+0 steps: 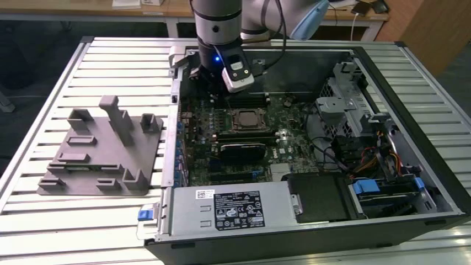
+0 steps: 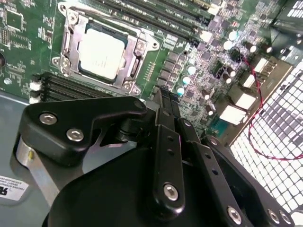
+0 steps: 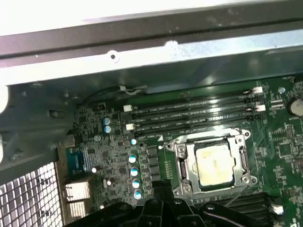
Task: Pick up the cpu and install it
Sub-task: 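Install the first cpu locking lever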
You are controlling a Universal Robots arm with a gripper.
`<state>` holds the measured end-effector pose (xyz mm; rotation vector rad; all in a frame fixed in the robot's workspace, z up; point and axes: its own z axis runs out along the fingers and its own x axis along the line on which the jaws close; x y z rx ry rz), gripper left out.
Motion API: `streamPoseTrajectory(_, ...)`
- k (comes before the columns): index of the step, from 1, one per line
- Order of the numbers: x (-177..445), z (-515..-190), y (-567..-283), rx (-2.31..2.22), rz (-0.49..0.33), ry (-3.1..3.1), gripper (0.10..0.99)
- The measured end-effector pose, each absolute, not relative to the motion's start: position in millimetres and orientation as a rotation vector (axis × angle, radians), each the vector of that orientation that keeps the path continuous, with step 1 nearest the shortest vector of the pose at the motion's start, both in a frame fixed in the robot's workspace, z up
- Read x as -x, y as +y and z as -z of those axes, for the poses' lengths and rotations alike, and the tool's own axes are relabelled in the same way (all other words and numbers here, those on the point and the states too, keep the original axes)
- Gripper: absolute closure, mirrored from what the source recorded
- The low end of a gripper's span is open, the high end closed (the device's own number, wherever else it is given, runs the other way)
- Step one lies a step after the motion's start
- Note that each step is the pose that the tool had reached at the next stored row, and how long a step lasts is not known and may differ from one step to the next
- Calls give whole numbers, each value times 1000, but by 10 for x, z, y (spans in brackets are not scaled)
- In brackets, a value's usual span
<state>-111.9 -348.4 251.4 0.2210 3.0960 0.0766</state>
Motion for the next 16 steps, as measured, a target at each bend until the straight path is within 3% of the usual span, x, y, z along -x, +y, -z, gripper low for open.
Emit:
streamPoseTrajectory(9, 1156, -2493, -3484, -224, -235, 3095, 980)
streamPoseTrajectory(16, 1183, -2463, -3484, -225, -294, 3093, 980)
